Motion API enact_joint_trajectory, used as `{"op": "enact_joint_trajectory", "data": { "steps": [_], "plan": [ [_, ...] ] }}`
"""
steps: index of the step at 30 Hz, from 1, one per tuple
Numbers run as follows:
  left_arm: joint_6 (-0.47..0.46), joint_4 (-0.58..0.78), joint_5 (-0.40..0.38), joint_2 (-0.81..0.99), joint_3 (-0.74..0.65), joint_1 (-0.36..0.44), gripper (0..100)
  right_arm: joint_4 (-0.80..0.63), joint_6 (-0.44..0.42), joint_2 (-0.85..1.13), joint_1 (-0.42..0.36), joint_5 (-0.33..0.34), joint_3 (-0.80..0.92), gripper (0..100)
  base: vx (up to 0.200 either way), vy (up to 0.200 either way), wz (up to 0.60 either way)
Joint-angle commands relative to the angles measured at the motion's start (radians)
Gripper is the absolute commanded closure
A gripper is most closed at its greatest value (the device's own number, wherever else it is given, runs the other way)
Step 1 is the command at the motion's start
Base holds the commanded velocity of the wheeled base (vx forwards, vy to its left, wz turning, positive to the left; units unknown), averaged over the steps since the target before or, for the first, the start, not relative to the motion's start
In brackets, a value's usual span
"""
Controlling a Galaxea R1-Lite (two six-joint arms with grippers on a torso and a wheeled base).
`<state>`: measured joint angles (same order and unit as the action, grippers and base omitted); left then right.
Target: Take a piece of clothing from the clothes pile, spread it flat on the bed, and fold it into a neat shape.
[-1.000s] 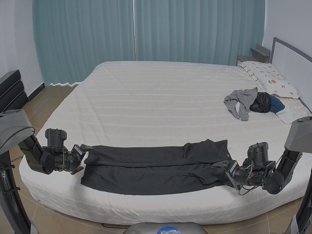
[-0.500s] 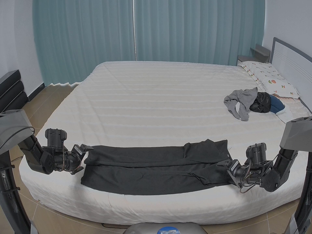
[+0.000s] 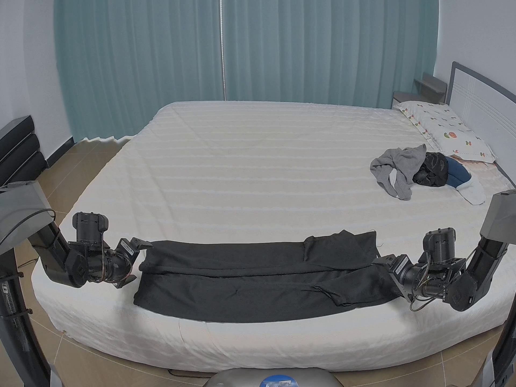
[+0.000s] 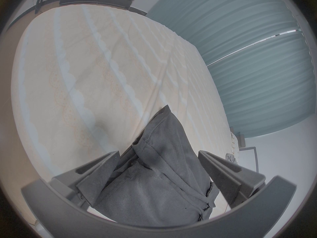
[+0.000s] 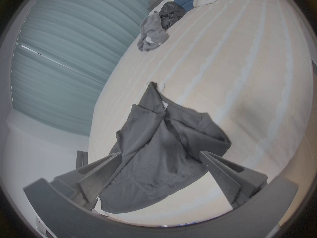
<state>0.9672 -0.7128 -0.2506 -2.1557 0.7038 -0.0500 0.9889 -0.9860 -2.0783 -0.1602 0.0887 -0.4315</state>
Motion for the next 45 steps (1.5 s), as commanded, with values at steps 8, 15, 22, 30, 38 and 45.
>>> {"op": "enact_joint_trajectory", "data": {
  "steps": [8, 15, 22, 30, 38, 45],
  "plan": [
    [0.001, -0.001, -0.001, 0.001, 0.011, -0.002, 0, 0.013, -0.003, 0.049, 0.061, 0.034, -0.02, 0, 0.15, 0.0, 0.0],
    [-0.001, 0.003, 0.001, -0.021, 0.082, -0.005, 0, 0.014, -0.013, 0.046, 0.099, 0.101, -0.026, 0, 0.0, 0.0, 0.0],
    [-0.013, 0.009, 0.014, -0.079, 0.212, -0.002, 0, 0.016, -0.034, 0.043, 0.142, 0.187, -0.026, 0, 0.0, 0.0, 0.0],
    [-0.107, 0.004, 0.022, -0.174, 0.275, 0.004, 0, 0.014, -0.039, 0.032, 0.156, 0.204, -0.029, 0, 0.0, 0.0, 0.0],
    [-0.156, 0.003, 0.063, -0.204, 0.275, 0.01, 0, 0.014, -0.039, 0.024, 0.153, 0.204, -0.03, 0, 0.0, 0.0, 0.0],
    [-0.171, 0.003, 0.113, -0.208, 0.26, 0.027, 100, 0.014, -0.039, 0.01, 0.154, 0.204, -0.032, 0, 0.0, 0.0, 0.0]
  ]
}}
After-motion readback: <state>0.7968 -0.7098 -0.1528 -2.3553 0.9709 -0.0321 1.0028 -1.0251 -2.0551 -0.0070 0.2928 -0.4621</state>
